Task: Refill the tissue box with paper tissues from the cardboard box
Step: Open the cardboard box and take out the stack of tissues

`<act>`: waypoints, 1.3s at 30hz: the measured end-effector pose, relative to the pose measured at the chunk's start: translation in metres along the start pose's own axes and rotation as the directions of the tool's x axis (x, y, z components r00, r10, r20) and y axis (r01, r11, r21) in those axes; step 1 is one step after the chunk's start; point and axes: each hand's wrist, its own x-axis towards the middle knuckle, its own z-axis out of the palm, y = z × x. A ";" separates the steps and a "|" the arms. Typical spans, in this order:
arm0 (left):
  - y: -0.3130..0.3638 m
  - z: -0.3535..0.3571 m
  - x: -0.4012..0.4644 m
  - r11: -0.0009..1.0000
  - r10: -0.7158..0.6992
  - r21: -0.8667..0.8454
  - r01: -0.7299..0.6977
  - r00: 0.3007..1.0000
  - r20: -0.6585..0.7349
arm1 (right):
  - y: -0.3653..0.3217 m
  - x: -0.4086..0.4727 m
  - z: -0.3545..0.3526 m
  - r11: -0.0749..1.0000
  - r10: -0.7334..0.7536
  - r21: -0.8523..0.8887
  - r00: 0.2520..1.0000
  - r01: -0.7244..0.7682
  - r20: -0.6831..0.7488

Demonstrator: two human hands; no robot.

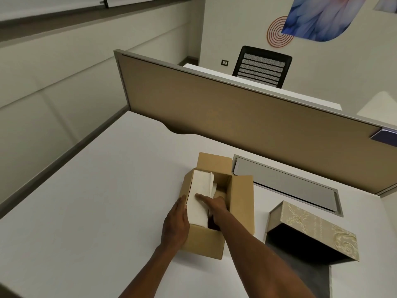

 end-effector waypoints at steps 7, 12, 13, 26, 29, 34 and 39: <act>0.001 -0.001 -0.001 1.000 -0.001 0.002 0.001 1.000 0.002 | -0.002 0.004 0.000 0.999 0.036 0.019 0.999 -0.036 0.034; 0.002 -0.001 -0.001 1.000 -0.007 0.029 0.007 1.000 0.002 | 0.004 0.002 0.000 0.999 -0.036 0.024 0.999 0.035 0.030; 0.002 0.000 -0.001 0.999 -0.008 0.033 0.008 1.000 0.002 | 0.005 0.002 0.000 0.999 -0.046 0.018 0.998 0.045 0.033; 0.003 0.001 -0.006 0.998 -0.003 0.070 0.004 1.000 -0.017 | 0.010 0.001 0.000 0.991 -0.027 0.133 0.994 0.013 0.103; 0.003 0.001 -0.008 0.997 0.011 0.082 -0.010 1.000 -0.016 | 0.010 0.001 -0.001 0.976 0.024 0.209 0.987 -0.057 0.156; 0.006 0.001 -0.008 0.994 0.024 0.110 -0.025 1.000 0.008 | 0.011 0.001 -0.005 0.967 0.024 0.245 0.981 -0.072 0.194; 0.008 0.003 -0.007 0.989 -0.009 0.147 0.008 1.000 0.006 | 0.013 -0.003 -0.002 0.976 -0.083 0.213 0.979 0.043 0.186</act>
